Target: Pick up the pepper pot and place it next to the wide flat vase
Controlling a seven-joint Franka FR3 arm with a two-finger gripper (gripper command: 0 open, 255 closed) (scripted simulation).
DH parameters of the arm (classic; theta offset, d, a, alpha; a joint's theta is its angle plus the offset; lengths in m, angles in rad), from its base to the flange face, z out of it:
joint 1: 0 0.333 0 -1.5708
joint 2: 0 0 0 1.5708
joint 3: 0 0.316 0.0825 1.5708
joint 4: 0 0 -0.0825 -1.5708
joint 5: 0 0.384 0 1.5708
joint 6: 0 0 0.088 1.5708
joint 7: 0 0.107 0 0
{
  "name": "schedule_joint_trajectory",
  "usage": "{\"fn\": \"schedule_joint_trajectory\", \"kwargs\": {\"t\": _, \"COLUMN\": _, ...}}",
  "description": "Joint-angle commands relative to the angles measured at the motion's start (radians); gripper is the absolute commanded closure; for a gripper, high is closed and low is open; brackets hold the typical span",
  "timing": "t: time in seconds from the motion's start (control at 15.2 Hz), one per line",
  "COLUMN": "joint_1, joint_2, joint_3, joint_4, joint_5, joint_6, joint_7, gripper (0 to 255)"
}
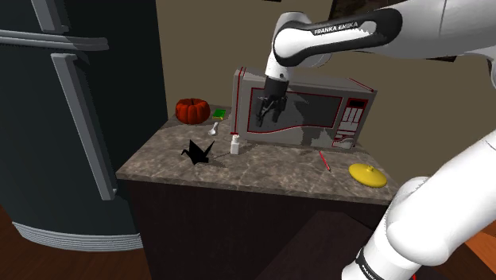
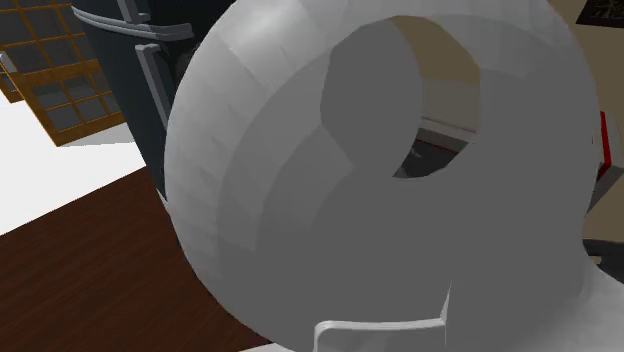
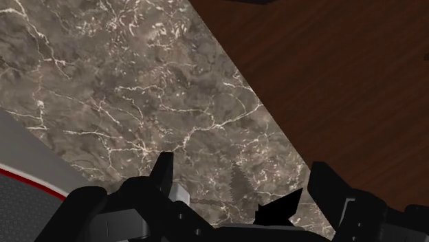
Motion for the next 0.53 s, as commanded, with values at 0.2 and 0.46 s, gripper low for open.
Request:
{"fn": "schedule_joint_trajectory", "kwargs": {"t": 0.2, "joint_1": -0.006, "joint_2": 0.192, "joint_3": -0.001, "joint_4": 0.119, "joint_5": -0.018, "joint_6": 0.055, "joint_7": 0.008, "gripper": 0}}
{"fn": "schedule_joint_trajectory", "kwargs": {"t": 0.46, "joint_1": -0.011, "joint_2": 0.351, "joint_3": -0.006, "joint_4": 0.240, "joint_5": -0.033, "joint_6": 0.077, "joint_7": 0.014, "gripper": 0}}
